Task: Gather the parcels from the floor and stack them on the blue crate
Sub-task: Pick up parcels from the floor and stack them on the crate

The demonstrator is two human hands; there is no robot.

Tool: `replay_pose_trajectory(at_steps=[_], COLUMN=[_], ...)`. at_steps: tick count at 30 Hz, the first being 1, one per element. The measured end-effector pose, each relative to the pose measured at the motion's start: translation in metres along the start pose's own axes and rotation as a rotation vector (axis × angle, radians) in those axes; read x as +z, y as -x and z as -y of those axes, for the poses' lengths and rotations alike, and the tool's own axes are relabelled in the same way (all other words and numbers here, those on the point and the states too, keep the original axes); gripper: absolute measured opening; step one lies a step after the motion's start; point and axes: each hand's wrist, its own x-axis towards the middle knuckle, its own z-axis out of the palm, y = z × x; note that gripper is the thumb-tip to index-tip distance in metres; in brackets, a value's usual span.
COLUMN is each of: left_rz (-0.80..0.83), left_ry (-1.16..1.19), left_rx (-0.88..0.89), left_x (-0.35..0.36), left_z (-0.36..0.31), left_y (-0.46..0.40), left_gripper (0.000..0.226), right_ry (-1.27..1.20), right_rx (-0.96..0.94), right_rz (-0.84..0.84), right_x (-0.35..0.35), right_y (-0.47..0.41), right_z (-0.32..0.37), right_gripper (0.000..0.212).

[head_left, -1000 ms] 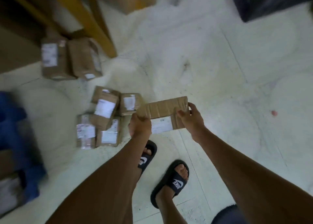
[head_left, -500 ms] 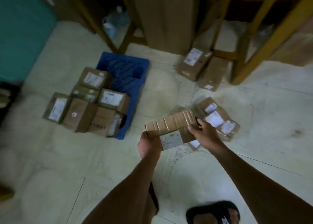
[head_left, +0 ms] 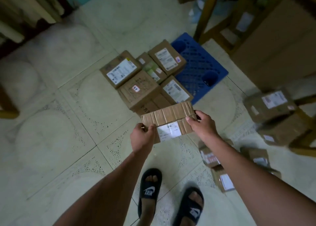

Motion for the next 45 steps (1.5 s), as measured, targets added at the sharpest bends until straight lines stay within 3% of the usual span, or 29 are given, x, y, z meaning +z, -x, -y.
replay_pose_trajectory(at_steps=[6,8,13,20,29,35,37,40,45], left_rz=[-0.042,-0.061,-0.116,-0.2,-0.18,-0.155,-0.238,-0.368,-0.2], left_ry=[0.16,0.187,0.259,0.358,0.319,0.213,0.108,-0.073,-0.291], left_rx=[-0.119,-0.171,-0.285,-0.389,-0.439,-0.46,-0.427,-0.258,0.065], left_x=[-0.002,0.003,0.019,0.032,0.033,0.031,0.028,0.018,0.007], left_z=[0.003,0.005,0.001,-0.014,-0.011,-0.01,-0.01,-0.017,-0.035], left_y=[-0.038,-0.047,-0.067,-0.095,-0.102,-0.102,-0.098,-0.088,-0.08], left_gripper=[0.022,0.024,0.028,0.032,0.041,0.052,0.058,0.034,0.013], right_ry=[0.079,0.11,0.182,0.236,0.213,0.19,0.167,0.092,0.031], right_rx=[-0.059,-0.084,-0.116,-0.143,-0.106,-0.028,-0.01,0.022,0.069], right_rz=[0.121,0.172,0.307,0.352,0.421,0.402,0.377,0.288,0.111], right_x=[0.025,0.033,0.048,0.056,0.055,0.047,0.043,0.033,0.009], right_y=[-0.056,-0.075,-0.121,-0.16,-0.166,-0.165,-0.16,-0.148,-0.118], right_z=[0.038,0.042,0.051,0.063,0.062,0.056,0.055,0.054,0.044], right_gripper=[0.047,0.039,0.045,0.03,0.035,0.06,0.062,0.059,0.042])
